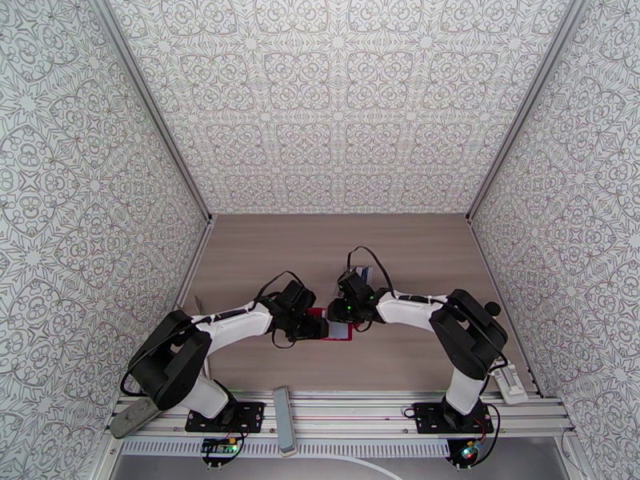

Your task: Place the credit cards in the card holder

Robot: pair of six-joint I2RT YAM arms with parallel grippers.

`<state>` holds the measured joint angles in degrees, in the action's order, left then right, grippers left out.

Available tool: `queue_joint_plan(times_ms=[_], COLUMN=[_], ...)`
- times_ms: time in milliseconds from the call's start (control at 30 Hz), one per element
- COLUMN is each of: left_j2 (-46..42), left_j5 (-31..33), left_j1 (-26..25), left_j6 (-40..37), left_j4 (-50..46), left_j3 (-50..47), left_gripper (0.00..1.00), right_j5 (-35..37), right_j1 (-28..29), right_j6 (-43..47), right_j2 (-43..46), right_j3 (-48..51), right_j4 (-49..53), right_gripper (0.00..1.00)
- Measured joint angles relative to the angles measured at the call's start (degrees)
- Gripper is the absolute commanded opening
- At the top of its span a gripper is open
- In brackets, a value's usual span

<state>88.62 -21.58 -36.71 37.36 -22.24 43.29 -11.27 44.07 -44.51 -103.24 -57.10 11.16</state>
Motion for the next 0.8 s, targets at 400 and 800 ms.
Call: queue_joint_plan(times_ms=[400,800], left_j2=[-0.02,-0.66], left_j5=[-0.83,-1.75], left_j1=[0.17,0.39], left_j6=[0.00,0.00], left_j4=[0.26,1.57], left_j3=[-0.02,-0.94], left_gripper=[0.74,0.76], right_j5=[-1.62,-1.68], right_j1=[0.74,1.36], right_j6=[-2.29,-4.39], right_j2=[0.00,-0.02], right_j3=[0.61,0.68], right_j4=[-1.79,-3.58], right_gripper=[0.39,0.39])
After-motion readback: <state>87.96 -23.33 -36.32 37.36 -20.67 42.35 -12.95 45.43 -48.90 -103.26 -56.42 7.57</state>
